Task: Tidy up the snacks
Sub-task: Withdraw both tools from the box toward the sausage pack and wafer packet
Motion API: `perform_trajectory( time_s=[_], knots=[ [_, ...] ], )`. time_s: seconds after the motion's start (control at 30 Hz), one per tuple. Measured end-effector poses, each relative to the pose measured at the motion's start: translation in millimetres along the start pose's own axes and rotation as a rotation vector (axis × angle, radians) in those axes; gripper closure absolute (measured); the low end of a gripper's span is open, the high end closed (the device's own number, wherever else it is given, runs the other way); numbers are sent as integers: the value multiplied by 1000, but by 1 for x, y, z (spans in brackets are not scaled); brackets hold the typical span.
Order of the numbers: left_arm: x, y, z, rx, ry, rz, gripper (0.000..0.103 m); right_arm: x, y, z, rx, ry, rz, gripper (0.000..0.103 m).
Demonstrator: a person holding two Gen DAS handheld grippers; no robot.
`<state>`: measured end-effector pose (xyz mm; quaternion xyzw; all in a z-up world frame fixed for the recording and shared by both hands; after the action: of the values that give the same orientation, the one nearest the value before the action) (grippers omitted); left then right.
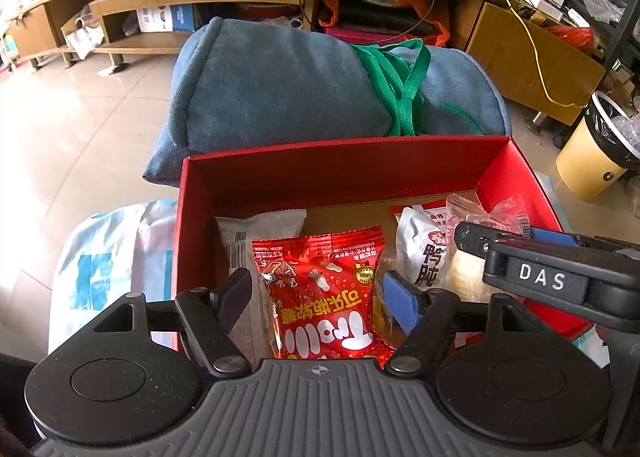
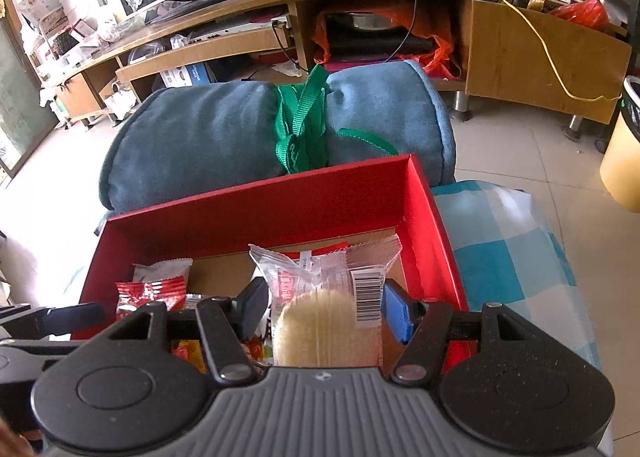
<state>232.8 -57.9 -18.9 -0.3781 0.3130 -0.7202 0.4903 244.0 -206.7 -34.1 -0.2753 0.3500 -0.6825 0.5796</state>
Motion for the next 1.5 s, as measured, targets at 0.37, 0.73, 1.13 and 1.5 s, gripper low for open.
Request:
perform_trajectory(
  time_s=[0.37, 0.73, 1.13, 1.5],
  knots=[
    [2, -9, 1, 17, 0, -15, 24, 9, -17, 10, 31, 29, 15, 44],
    [13, -17, -5, 18, 31, -41, 24, 13, -33, 2, 34, 19, -3, 44],
    [24, -33, -18, 19, 69, -67, 22, 23, -57, -14, 38, 23, -12, 44],
    [41, -45, -34, 14, 129, -102, 22, 29, -75, -33, 23, 33, 1, 44]
  ],
)
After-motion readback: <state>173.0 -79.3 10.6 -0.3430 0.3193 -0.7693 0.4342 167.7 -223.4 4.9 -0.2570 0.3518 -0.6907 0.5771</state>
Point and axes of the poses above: each gripper's, at about its wrist camera, not at the fingertips, and y roughly the way its jaws point, x to its right, z to its top, the point moved 5 cm from there along y, roughly the way its jaws point, and after that the axes turned 13 degrees about -z, right-handed, at the moved point
